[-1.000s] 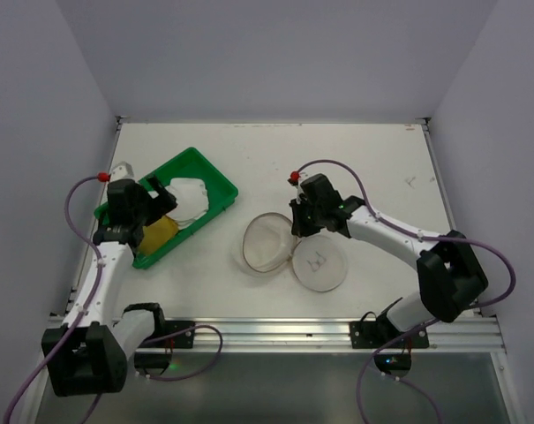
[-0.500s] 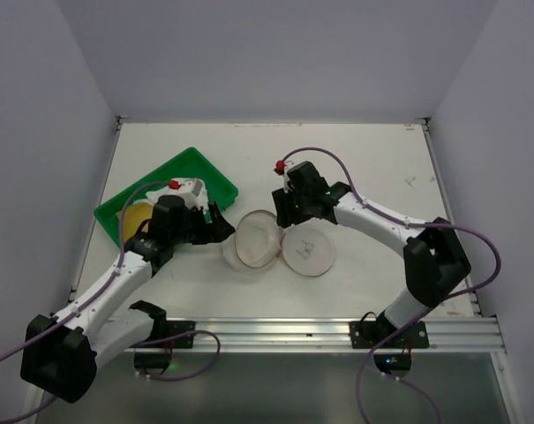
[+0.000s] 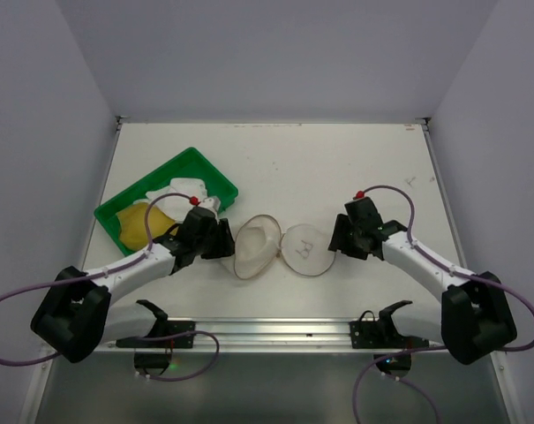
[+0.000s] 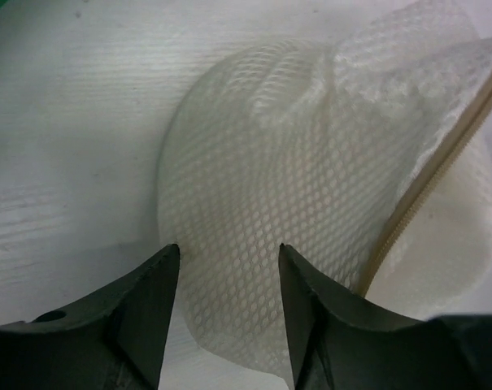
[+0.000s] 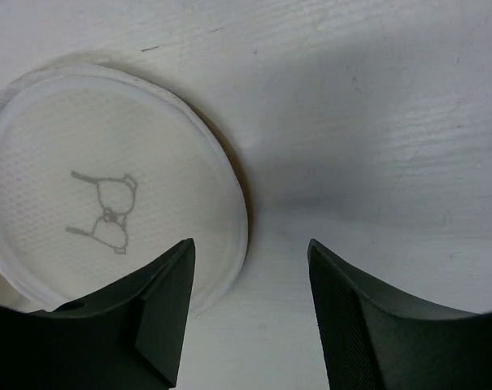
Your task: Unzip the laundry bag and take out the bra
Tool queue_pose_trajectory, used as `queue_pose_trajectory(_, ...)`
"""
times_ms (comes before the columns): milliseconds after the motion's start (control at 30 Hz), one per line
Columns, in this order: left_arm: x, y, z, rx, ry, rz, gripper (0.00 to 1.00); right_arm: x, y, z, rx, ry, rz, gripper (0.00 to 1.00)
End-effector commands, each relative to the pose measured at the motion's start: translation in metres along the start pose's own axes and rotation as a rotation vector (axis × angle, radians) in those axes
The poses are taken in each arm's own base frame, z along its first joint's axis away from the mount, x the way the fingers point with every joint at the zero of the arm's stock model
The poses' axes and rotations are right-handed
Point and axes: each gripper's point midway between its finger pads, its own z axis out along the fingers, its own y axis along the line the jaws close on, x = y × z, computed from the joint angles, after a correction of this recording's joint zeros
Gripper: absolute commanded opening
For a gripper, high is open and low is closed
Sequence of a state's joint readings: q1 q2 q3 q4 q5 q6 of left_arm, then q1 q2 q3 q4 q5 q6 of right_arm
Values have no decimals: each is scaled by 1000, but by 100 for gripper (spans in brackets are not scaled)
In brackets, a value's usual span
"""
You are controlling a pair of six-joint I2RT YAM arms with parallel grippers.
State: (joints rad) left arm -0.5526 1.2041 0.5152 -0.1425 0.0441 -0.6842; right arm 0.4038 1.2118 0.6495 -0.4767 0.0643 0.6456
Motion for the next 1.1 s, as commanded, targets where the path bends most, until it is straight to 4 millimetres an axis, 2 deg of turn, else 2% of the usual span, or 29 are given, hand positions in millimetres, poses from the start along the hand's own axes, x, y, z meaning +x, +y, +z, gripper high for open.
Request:
queue_pose_trajectory(0, -7, 17, 10, -100, -59, -37, 54, -3, 4, 6, -6, 1, 110, 59)
queue_pose_trajectory(133, 0, 27, 14, -144, -37, -49, 49, 6, 20, 17, -85, 50, 168, 56)
queue_pose_trajectory(267, 4, 29, 17, -149, -22, -52, 47, 6, 18, 27, -49, 74, 170, 55)
queue_pose_trajectory(400, 8, 32, 18, -149, -14, -49, 47, 16, 19, 36, -59, 117, 171, 51)
queue_pose_trajectory(500, 10, 30, 21, -139, -4, -45, 46, 20, 19, 39, -57, 141, 167, 39)
queue_pose_trajectory(533, 11, 29, 22, -133, 1, -45, 46, 19, 20, 39, -60, 134, 172, 33)
queue_pose_trajectory(567, 12, 29, 22, -129, 6, -45, 45, 21, 18, 38, -60, 134, 175, 22)
queue_pose_trajectory(633, 11, 28, 22, -127, 4, -47, 44, 14, 17, 32, -61, 94, 173, 10)
queue_pose_trajectory(667, 10, 27, 22, -124, -1, -45, 43, 10, 16, 28, -52, 76, 167, 0)
queue_pose_trajectory(767, 6, 19, 24, -89, -3, -37, 41, -19, 9, 5, -18, -62, 119, 0)
queue_pose_trajectory(800, 4, 16, 25, -78, -6, -32, 39, -30, 10, -9, -26, -113, 102, 0)
queue_pose_trajectory(833, 4, 14, 27, -77, -1, -31, 37, -34, 2, -19, 16, -130, 62, 0)
queue_pose_trajectory(867, 4, 10, 27, -71, 4, -25, 33, -49, 8, -33, 6, -170, 50, 0)
queue_pose_trajectory(1000, 5, -9, 32, -41, 15, -7, 29, -75, 23, -74, -60, -278, -44, 0)
queue_pose_trajectory(1067, 7, -26, 35, -14, 28, -3, 24, -86, 32, -92, -105, -337, -96, 0)
